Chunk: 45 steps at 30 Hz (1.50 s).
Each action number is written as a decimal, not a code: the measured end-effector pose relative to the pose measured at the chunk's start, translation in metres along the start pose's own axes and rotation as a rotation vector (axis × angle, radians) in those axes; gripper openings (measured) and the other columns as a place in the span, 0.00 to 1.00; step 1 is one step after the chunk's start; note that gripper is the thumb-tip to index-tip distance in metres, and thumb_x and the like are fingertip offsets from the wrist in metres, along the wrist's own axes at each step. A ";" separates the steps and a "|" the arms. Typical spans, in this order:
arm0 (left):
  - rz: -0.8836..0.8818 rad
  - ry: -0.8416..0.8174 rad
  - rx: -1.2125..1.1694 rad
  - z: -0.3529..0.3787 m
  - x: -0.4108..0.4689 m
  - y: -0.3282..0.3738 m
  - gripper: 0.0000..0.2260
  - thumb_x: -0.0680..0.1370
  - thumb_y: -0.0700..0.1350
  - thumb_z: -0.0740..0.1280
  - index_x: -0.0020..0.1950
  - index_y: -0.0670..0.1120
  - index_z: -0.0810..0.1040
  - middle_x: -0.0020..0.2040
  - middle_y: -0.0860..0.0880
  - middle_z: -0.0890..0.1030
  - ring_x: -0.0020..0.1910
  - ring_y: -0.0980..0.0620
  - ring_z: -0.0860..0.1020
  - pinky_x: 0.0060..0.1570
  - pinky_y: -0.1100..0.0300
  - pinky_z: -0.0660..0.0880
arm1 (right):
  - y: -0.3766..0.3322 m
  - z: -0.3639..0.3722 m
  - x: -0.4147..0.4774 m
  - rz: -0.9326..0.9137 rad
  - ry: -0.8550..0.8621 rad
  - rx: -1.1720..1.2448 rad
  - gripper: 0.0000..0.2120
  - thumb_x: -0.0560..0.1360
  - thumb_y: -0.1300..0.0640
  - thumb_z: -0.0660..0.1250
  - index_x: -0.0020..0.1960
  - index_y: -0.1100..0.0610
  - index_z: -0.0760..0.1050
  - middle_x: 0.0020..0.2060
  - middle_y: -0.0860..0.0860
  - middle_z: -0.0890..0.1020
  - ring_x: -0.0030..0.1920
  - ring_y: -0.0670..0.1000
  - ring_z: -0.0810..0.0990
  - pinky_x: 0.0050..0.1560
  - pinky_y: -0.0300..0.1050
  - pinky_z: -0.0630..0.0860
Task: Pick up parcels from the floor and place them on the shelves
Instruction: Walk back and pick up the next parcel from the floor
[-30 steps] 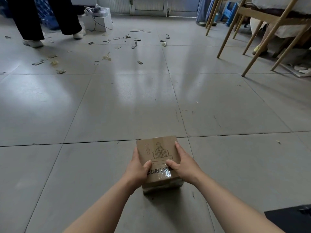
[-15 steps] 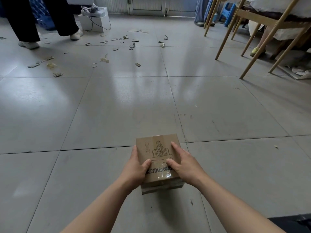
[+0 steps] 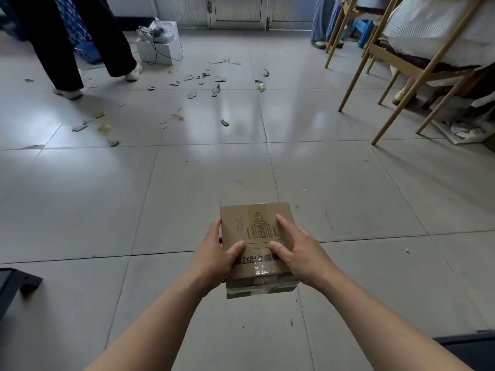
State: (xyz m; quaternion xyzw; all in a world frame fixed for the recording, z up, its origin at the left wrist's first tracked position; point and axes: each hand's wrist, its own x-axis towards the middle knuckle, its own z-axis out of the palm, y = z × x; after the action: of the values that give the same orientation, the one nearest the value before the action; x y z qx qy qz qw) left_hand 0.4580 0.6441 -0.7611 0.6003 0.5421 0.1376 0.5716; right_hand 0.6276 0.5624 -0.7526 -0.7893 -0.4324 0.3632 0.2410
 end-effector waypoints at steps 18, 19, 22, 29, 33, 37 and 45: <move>0.061 -0.026 -0.016 -0.119 -0.190 0.323 0.34 0.74 0.48 0.71 0.73 0.64 0.57 0.63 0.45 0.72 0.48 0.44 0.81 0.36 0.41 0.82 | -0.267 -0.251 -0.165 -0.076 0.055 -0.071 0.28 0.78 0.46 0.62 0.75 0.40 0.56 0.68 0.51 0.67 0.68 0.52 0.68 0.66 0.48 0.67; 0.061 -0.025 -0.010 -0.125 -0.201 0.339 0.34 0.74 0.49 0.71 0.73 0.64 0.56 0.63 0.45 0.72 0.48 0.45 0.81 0.36 0.41 0.82 | -0.280 -0.262 -0.175 -0.079 0.061 -0.070 0.28 0.78 0.46 0.62 0.75 0.41 0.57 0.68 0.52 0.67 0.68 0.52 0.68 0.66 0.47 0.67; 0.068 -0.027 0.003 -0.141 -0.234 0.381 0.34 0.74 0.49 0.71 0.73 0.64 0.56 0.63 0.44 0.72 0.49 0.44 0.81 0.36 0.42 0.82 | -0.316 -0.292 -0.205 -0.096 0.079 -0.077 0.28 0.77 0.45 0.62 0.74 0.41 0.57 0.67 0.52 0.68 0.67 0.52 0.69 0.66 0.47 0.67; 0.106 -0.026 0.020 -0.176 -0.307 0.453 0.34 0.75 0.49 0.70 0.74 0.63 0.54 0.61 0.43 0.74 0.49 0.43 0.81 0.38 0.41 0.82 | -0.382 -0.343 -0.267 -0.152 0.126 -0.125 0.28 0.77 0.45 0.62 0.74 0.41 0.58 0.67 0.52 0.70 0.67 0.52 0.69 0.65 0.46 0.67; 0.136 -0.025 0.020 -0.191 -0.340 0.476 0.33 0.75 0.48 0.69 0.74 0.63 0.55 0.57 0.43 0.76 0.48 0.44 0.82 0.37 0.41 0.81 | -0.409 -0.355 -0.296 -0.171 0.140 -0.125 0.28 0.77 0.45 0.62 0.74 0.41 0.57 0.67 0.51 0.70 0.66 0.52 0.70 0.63 0.45 0.68; 0.154 -0.016 0.016 -0.203 -0.367 0.487 0.34 0.75 0.47 0.70 0.74 0.62 0.55 0.56 0.44 0.76 0.48 0.44 0.82 0.38 0.39 0.81 | -0.426 -0.357 -0.319 -0.187 0.155 -0.124 0.27 0.77 0.45 0.62 0.74 0.42 0.58 0.67 0.52 0.70 0.66 0.52 0.70 0.63 0.44 0.68; 0.184 0.004 0.009 -0.222 -0.406 0.484 0.34 0.76 0.47 0.69 0.74 0.63 0.54 0.61 0.45 0.74 0.47 0.45 0.82 0.37 0.43 0.82 | -0.449 -0.347 -0.354 -0.176 0.162 -0.093 0.31 0.76 0.45 0.64 0.75 0.42 0.54 0.67 0.52 0.68 0.65 0.52 0.71 0.61 0.45 0.71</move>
State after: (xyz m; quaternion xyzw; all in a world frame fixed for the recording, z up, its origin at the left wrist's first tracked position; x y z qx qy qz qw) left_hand 0.3708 0.5527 -0.1034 0.6499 0.4865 0.1885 0.5527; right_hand 0.5428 0.4651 -0.0965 -0.7853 -0.4954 0.2553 0.2694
